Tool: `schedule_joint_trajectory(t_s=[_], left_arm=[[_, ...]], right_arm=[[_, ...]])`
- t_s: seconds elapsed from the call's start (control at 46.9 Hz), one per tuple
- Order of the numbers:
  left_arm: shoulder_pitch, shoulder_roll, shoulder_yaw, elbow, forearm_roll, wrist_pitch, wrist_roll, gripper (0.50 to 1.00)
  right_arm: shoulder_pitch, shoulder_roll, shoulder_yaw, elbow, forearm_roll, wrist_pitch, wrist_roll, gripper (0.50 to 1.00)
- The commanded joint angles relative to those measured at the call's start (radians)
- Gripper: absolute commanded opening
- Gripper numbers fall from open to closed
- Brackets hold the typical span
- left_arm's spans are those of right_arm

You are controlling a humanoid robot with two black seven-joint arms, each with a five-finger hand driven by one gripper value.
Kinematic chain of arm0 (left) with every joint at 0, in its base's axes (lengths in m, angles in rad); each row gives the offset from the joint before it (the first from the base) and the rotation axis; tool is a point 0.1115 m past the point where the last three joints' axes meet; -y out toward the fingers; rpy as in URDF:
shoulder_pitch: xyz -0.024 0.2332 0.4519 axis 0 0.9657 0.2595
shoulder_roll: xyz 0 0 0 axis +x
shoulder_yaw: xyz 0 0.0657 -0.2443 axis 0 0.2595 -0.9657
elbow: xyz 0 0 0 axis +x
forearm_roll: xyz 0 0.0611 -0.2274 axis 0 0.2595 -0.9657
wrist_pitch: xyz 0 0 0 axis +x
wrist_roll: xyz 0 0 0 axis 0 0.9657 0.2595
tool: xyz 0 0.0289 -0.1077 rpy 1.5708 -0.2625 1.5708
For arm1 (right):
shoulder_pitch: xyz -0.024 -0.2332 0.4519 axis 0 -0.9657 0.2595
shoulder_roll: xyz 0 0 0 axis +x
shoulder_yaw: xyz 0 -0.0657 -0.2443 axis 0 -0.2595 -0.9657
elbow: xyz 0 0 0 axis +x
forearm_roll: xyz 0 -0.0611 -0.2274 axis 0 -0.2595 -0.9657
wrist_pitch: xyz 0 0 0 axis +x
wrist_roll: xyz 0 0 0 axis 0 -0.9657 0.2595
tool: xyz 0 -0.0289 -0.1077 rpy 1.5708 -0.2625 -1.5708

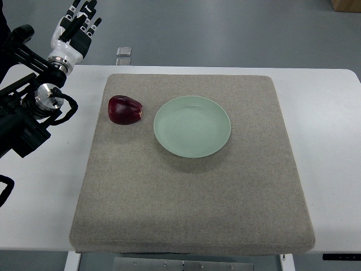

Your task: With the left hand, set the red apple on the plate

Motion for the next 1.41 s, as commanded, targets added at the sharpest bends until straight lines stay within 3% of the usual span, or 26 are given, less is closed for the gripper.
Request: schedule_joint_trajectory(t_s=[0.0, 1.387], left_arm=[[-0.002, -0.001, -0.003, 0.0, 0.0, 0.0, 0.0, 1.0], [0.006, -0.003, -0.003, 0.009, 0.003, 0.0, 0.003, 1.0]], right_arm=[[-0.001, 0.0, 0.0, 0.0, 0.0, 0.0, 0.0, 0.93], [0.0, 0.0, 0.0, 0.0, 0.0, 0.0, 0.0, 0.93]])
